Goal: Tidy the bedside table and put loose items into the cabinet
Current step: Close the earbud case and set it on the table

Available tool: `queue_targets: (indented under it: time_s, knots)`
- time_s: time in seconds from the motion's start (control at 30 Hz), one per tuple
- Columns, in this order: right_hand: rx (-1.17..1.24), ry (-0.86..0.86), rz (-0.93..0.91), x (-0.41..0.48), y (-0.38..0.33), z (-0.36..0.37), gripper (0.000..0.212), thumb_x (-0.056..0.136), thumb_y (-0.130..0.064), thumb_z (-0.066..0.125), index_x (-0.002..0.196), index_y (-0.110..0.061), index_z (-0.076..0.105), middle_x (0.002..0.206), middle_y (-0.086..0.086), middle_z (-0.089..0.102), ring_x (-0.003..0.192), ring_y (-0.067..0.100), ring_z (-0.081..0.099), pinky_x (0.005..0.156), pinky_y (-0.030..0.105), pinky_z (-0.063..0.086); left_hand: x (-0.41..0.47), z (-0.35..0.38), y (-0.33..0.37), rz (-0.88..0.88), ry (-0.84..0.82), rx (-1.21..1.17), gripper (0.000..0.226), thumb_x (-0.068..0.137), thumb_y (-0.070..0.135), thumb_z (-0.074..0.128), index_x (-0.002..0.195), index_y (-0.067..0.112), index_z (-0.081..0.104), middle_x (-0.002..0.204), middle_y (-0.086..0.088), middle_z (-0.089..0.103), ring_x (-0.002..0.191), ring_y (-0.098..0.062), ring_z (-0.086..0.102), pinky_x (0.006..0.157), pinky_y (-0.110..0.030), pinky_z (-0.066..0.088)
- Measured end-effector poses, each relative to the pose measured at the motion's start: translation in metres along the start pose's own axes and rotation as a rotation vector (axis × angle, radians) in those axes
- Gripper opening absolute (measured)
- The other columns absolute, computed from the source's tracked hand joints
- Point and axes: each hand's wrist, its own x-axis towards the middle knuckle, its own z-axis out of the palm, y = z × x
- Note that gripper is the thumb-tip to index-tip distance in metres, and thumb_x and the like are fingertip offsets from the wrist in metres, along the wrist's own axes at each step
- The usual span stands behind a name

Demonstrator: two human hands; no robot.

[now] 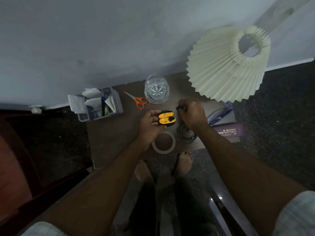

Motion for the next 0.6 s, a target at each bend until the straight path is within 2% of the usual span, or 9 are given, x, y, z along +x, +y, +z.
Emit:
queue_targets:
  time_s: [0.1,0.2,0.37,0.5,0.6]
  knots:
    - [0.045,0.015,-0.021,0.001,0.003,-0.001,0.013,0.088,-0.013,0.065,0.098,-0.010,0.072,0.092,0.011,0.072,0.088,0.030,0.066,0.077,0.037,0.054,-0.001,0.001,0.000,0.004,0.001,0.009,0.059,0.074,-0.019,0.072,0.126,0.002,0.053,0.095,-0.005,0.067,0.081,-0.007,0.065,0.067,-0.012,0.054]
    - [0.156,0.042,-0.017,-0.004,0.002,-0.003,0.019,0.090,-0.019,0.068,0.108,-0.015,0.074,0.095,0.004,0.074,0.088,0.018,0.068,0.080,0.026,0.052,-0.003,0.002,0.003,0.009,0.006,0.012,0.059,0.074,-0.020,0.070,0.126,0.001,0.052,0.100,-0.011,0.066,0.082,-0.009,0.064,0.069,-0.013,0.054]
    - [0.363,0.091,-0.055,-0.021,-0.002,-0.012,0.018,0.089,-0.022,0.071,0.107,-0.021,0.076,0.089,-0.008,0.074,0.080,0.001,0.068,0.074,0.017,0.053,-0.008,0.007,0.013,0.012,0.006,0.004,0.057,0.075,-0.020,0.069,0.126,0.002,0.053,0.102,-0.013,0.066,0.081,-0.010,0.064,0.070,-0.017,0.054]
    - [0.488,0.101,0.005,-0.035,-0.008,-0.014,0.016,0.084,-0.016,0.078,0.099,-0.020,0.075,0.082,-0.007,0.074,0.076,0.010,0.071,0.073,0.025,0.058,-0.011,0.016,0.022,0.015,0.004,-0.024,0.058,0.075,-0.022,0.067,0.127,-0.002,0.051,0.105,-0.019,0.065,0.086,-0.021,0.062,0.078,-0.033,0.053]
    - [0.510,0.115,-0.006,-0.046,-0.010,-0.014,0.015,0.082,-0.011,0.080,0.096,-0.014,0.075,0.080,-0.004,0.073,0.074,0.014,0.071,0.073,0.028,0.059,-0.012,0.022,0.028,0.029,0.003,-0.036,0.058,0.074,-0.023,0.067,0.126,-0.003,0.052,0.104,-0.020,0.064,0.088,-0.024,0.060,0.079,-0.034,0.052]
